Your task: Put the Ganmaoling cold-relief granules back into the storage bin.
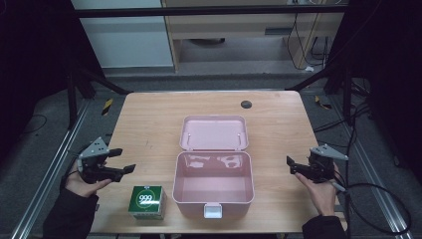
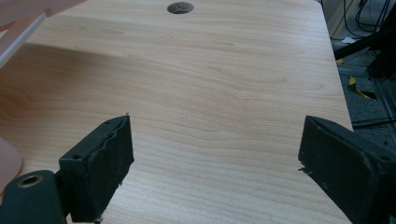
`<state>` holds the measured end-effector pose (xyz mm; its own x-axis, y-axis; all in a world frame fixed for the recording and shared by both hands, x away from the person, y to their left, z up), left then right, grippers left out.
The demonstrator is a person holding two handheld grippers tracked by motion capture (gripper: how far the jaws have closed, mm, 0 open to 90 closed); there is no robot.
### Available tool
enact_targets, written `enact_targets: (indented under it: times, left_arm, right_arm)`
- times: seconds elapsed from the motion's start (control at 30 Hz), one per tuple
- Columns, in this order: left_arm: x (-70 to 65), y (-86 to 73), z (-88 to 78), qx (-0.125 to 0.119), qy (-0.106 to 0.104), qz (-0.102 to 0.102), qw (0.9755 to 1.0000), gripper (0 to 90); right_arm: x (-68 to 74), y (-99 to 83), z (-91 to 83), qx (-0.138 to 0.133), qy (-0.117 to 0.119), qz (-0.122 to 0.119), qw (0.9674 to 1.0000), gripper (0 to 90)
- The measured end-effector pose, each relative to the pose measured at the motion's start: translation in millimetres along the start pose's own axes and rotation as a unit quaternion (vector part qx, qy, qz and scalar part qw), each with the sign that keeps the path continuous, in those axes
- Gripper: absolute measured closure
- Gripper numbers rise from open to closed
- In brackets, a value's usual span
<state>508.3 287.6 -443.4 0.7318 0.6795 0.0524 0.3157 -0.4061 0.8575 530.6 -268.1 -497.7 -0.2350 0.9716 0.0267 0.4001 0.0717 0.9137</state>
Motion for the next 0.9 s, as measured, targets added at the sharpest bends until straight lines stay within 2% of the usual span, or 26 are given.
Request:
enact_targets:
  times: [0.03, 0.2, 0.27, 0.33, 0.43, 0.63, 0.67, 0.7, 0.73, 0.77, 0.8, 0.83, 0.9]
  left_arm:
    - [0.0, 0.0, 0.0, 0.000, 0.000, 0.000, 1.0000, 20.6]
    - [-5.2, 2.2, -5.2, 0.026, -0.018, 0.027, 0.9991, 18.6]
    - [-6.3, 2.3, -5.6, 0.029, -0.022, 0.030, 0.9989, 17.5]
    - [-10.2, 3.4, -7.0, 0.034, -0.033, 0.042, 0.9980, 17.3]
    - [-18.1, 5.2, -8.5, 0.045, -0.054, 0.067, 0.9953, 16.3]
    - [-27.8, 5.4, -7.7, 0.075, -0.084, 0.096, 0.9889, 13.8]
    - [-27.8, 5.4, -7.7, 0.075, -0.084, 0.096, 0.9889, 13.7]
    - [-29.9, 4.7, -6.5, 0.087, -0.090, 0.106, 0.9864, 13.6]
    - [-29.9, 4.7, -6.5, 0.087, -0.090, 0.106, 0.9864, 13.5]
    - [-32.4, 3.8, -5.7, 0.097, -0.098, 0.116, 0.9837, 13.4]
    - [-32.4, 3.8, -5.7, 0.097, -0.098, 0.116, 0.9837, 13.3]
    - [-35.2, 3.6, -5.1, 0.103, -0.106, 0.127, 0.9809, 13.3]
    - [-37.4, 3.6, -4.9, 0.103, -0.111, 0.129, 0.9800, 13.0]
  right_arm:
    - [0.0, 0.0, 0.0, 0.000, 0.000, 0.000, 1.0000, 10.4]
    - [2.1, -0.5, -0.2, 0.004, 0.005, -0.003, 1.0000, 10.4]
    - [2.4, -0.8, 0.0, 0.005, 0.006, -0.005, 1.0000, 10.4]
    - [3.5, -0.9, 0.0, 0.005, 0.010, -0.008, 0.9999, 10.3]
    - [4.8, -0.7, 0.2, 0.006, 0.013, -0.011, 0.9998, 9.8]
    - [5.8, -1.5, 1.1, 0.011, 0.015, -0.018, 0.9997, 9.0]
    - [5.8, -1.6, 1.1, 0.012, 0.015, -0.018, 0.9996, 8.9]
    - [5.7, -1.6, 1.1, 0.012, 0.016, -0.019, 0.9996, 8.8]
    - [5.7, -1.5, 1.1, 0.012, 0.016, -0.019, 0.9996, 8.6]
    - [5.7, -1.6, 1.0, 0.012, 0.016, -0.019, 0.9996, 8.5]
    - [5.7, -1.6, 1.0, 0.012, 0.016, -0.019, 0.9996, 8.5]
    - [5.8, -1.7, 1.0, 0.013, 0.017, -0.020, 0.9996, 8.3]
    - [5.9, -2.1, 1.4, 0.014, 0.018, -0.022, 0.9995, 8.0]
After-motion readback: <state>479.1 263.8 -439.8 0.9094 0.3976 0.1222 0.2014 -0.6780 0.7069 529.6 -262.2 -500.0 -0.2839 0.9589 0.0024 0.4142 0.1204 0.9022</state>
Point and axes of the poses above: each handheld gripper's, and its own axes: z roughly forward along the jaws, y roughly out of its top, x roughly to its left, the point moved 9 cm from there along z, roughly forward along the jaws, and after that the axes turned 8 degrees about -x, right-handed, at the moved point
